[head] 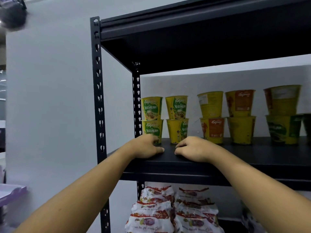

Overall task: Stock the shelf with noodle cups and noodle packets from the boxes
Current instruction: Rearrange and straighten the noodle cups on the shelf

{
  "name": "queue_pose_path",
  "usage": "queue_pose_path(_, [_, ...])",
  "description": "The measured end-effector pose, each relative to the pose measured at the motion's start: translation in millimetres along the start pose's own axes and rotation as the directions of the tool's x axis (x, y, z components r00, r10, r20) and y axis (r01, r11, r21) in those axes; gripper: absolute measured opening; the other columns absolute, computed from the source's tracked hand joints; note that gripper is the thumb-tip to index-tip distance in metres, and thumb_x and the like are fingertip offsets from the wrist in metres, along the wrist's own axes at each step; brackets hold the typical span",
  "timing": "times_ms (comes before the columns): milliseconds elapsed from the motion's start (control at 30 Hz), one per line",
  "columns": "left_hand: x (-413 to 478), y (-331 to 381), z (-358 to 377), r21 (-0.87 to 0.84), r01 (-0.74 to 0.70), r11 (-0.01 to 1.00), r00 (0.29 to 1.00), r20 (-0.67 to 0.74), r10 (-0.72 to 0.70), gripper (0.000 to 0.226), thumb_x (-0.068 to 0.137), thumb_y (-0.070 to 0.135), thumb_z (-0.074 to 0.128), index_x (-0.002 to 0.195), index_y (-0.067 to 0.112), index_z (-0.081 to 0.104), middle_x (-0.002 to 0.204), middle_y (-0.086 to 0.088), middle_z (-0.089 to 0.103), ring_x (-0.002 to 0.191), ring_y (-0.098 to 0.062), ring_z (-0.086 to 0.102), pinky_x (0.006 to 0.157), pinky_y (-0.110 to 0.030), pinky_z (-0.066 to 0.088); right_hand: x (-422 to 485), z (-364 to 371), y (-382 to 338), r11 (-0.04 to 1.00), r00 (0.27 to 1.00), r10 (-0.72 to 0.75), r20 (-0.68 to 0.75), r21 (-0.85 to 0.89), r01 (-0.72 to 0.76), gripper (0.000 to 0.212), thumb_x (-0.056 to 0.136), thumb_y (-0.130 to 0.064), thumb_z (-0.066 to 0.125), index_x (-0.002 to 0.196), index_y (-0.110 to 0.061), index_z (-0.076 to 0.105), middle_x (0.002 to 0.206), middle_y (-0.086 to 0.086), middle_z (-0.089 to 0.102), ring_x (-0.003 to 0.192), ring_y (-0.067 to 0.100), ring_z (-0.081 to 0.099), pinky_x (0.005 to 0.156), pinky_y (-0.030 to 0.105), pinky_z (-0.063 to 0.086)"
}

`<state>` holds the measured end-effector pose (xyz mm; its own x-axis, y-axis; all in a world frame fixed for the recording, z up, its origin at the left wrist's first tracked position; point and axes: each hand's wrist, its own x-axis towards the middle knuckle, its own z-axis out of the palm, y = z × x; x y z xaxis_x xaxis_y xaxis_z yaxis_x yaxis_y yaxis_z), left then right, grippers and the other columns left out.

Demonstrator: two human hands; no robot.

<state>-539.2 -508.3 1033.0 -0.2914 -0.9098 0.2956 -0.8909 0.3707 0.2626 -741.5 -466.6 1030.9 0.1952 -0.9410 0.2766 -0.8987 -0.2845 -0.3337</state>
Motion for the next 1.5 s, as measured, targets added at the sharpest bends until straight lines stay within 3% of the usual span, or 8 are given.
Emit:
queue_pose_path(200, [-15.9,8.7,2.0,0.007,-0.104,0.995,0.992,0.069,0.104,0.049,0.105,0.051,0.047,0.146,0.026,0.055,0.152,0.000,0.052,0.136,-0.020,0.048,0.108,-0.031,0.034,1.0,1.0,5.1,0.998,0.995,0.054,-0.079,-0.027,-0.056,0.034,0.090,-0.049,0.062,0.109,-0.025,0.078,0.114,-0.002,0.071,0.099,0.015,0.063,0.091,0.034,0.054])
queue_pose_path(500, [-18.8,7.6,2.1,-0.058,-0.069,0.996,0.992,0.105,0.075,0.044,0.104,0.055,0.046,0.140,0.034,0.063,0.149,0.003,0.056,0.133,-0.022,0.051,0.100,-0.029,0.033,14.2,-6.1,8.4,0.994,0.993,0.099,-0.059,0.044,-0.096,0.034,0.092,-0.047,0.067,0.120,-0.030,0.070,0.118,-0.006,0.063,0.106,0.014,0.055,0.087,0.031,0.044])
queue_pose_path(767, [-20.5,6.3,1.9,-0.114,-0.048,0.992,0.993,0.105,0.060,0.044,0.103,0.055,0.049,0.138,0.032,0.065,0.145,0.002,0.059,0.131,-0.023,0.052,0.101,-0.030,0.035,60.4,-14.6,16.0,0.899,0.930,0.359,-0.078,0.294,-0.323,0.089,0.080,-0.054,0.079,0.149,-0.015,0.041,0.147,0.012,0.050,0.123,0.032,0.056,0.100,0.046,0.052])
queue_pose_path(1133, [-20.2,2.6,2.2,-0.132,-0.061,0.989,0.993,0.089,0.073,0.046,0.103,0.054,0.050,0.138,0.028,0.066,0.144,-0.002,0.060,0.130,-0.025,0.054,0.104,-0.034,0.039,103.5,-11.6,9.5,0.727,0.938,0.331,0.097,0.608,-0.319,0.101,0.076,-0.050,0.084,0.157,-0.016,0.034,0.165,0.009,0.029,0.151,0.032,0.025,0.118,0.046,0.027])
queue_pose_path(1233, [-20.2,3.1,2.5,-0.136,-0.063,0.989,0.993,0.090,0.075,0.046,0.103,0.053,0.050,0.138,0.028,0.066,0.144,-0.002,0.060,0.130,-0.024,0.053,0.105,-0.034,0.039,113.4,-10.1,16.4,0.692,0.949,0.304,0.078,0.667,-0.277,0.113,0.062,-0.049,0.093,0.154,-0.017,0.037,0.162,0.007,0.037,0.150,0.028,0.029,0.114,0.047,0.030])
queue_pose_path(1333, [-19.5,3.2,3.1,-0.139,-0.061,0.988,0.993,0.094,0.075,0.046,0.103,0.053,0.049,0.138,0.028,0.066,0.143,-0.001,0.061,0.130,-0.024,0.053,0.106,-0.036,0.039,147.7,-2.0,51.5,0.704,0.953,0.304,0.020,0.669,-0.238,0.157,0.012,-0.063,0.097,0.151,-0.024,0.035,0.155,0.005,0.044,0.142,0.030,0.042,0.101,0.048,0.042])
queue_pose_path(1367, [-19.1,2.9,3.0,-0.138,-0.061,0.989,0.993,0.095,0.075,0.046,0.103,0.053,0.049,0.138,0.028,0.065,0.143,-0.001,0.060,0.130,-0.024,0.053,0.106,-0.036,0.039,150.6,-2.2,54.5,0.709,0.951,0.310,0.000,0.666,-0.231,0.159,0.011,-0.064,0.097,0.151,-0.024,0.033,0.154,0.006,0.046,0.139,0.031,0.044,0.102,0.051,0.044])
queue_pose_path(1500, [-18.9,3.1,2.6,-0.131,-0.067,0.989,0.992,0.097,0.080,0.046,0.104,0.053,0.049,0.140,0.029,0.064,0.144,0.000,0.059,0.131,-0.024,0.053,0.108,-0.036,0.039,121.2,-7.0,26.7,0.721,0.934,0.352,-0.065,0.654,-0.227,0.128,0.045,-0.049,0.100,0.149,-0.017,0.032,0.152,0.011,0.048,0.139,0.034,0.045,0.109,0.052,0.040])
